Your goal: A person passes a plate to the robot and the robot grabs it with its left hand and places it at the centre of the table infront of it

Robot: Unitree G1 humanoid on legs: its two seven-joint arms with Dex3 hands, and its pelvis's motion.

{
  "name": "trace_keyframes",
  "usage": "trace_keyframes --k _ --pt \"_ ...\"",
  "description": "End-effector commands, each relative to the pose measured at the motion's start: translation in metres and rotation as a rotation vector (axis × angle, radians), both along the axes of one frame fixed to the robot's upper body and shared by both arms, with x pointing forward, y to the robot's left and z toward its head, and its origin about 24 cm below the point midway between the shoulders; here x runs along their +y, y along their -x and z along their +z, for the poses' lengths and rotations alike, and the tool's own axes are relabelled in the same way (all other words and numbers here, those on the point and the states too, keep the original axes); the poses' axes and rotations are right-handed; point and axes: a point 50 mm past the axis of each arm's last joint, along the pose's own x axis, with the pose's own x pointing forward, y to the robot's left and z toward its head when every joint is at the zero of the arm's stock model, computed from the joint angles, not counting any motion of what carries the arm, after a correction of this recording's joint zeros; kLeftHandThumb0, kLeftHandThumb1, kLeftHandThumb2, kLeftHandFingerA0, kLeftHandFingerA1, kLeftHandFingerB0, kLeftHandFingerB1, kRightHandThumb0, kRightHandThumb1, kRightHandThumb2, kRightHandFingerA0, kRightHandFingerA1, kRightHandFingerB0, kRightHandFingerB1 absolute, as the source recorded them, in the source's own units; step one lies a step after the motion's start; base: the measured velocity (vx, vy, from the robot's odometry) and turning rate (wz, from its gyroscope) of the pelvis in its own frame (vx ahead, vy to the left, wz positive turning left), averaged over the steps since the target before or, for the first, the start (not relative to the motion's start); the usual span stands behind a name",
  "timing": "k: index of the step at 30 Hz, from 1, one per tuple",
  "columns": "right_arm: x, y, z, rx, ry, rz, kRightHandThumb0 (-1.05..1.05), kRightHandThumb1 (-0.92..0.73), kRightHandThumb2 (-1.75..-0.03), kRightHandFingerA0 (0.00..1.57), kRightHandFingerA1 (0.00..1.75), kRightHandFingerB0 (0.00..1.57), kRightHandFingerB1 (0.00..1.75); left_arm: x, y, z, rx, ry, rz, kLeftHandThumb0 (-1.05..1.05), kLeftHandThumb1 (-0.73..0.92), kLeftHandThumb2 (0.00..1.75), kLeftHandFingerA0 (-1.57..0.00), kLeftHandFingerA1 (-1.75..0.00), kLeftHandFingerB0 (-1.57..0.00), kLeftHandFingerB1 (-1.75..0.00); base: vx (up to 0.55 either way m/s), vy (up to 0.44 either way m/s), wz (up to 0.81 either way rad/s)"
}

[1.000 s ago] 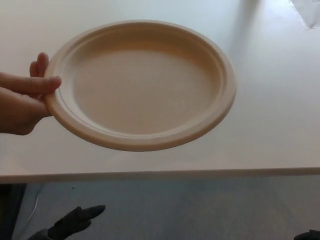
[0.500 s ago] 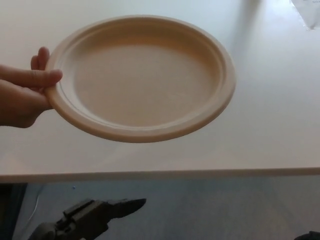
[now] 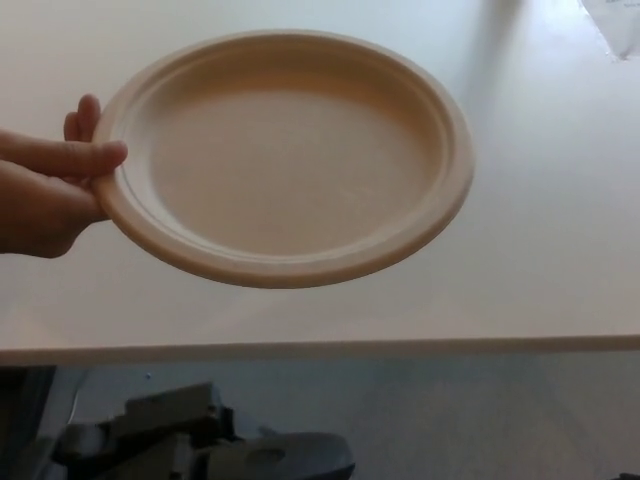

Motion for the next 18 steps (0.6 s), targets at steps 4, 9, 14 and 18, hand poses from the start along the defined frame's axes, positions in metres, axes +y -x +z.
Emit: trace_keyframes --k 4,9,14,18 --pt "-0.012 0.005 0.002 0.011 0.043 0.014 -0.92 -0.72 -0.79 0.41 0.66 0.13 0.48 0.004 -0.006 0.025 -0.205 0.117 -0.172 -0.64 0.81 0.65 -0.65 -0.39 -0.24 -0.35 0.00 0.000 0.00" --pt "-0.013 0.005 0.002 0.017 0.037 -0.012 -0.93 -0.72 -0.79 0.42 0.64 0.14 0.45 0.011 -0.014 0.038 0.001 0.043 -0.023 -0.71 0.69 0.61 -0.58 -0.58 -0.04 -0.22 0.00 0.000 0.00" --pt "-0.013 0.005 0.003 0.015 0.047 0.005 -0.86 -0.67 -1.04 0.37 0.65 0.13 0.51 0.003 -0.034 0.062 -0.271 -0.066 0.134 -0.73 0.81 0.65 -0.18 -0.35 0.00 -0.17 0.00 0.000 0.02" --pt "-0.012 0.003 0.003 0.015 0.056 0.020 -0.86 -0.86 -0.68 0.45 0.64 0.15 0.43 0.006 -0.056 0.068 -0.276 -0.115 0.168 -0.69 0.42 0.81 0.00 -0.09 0.00 -0.12 0.00 0.000 0.00"
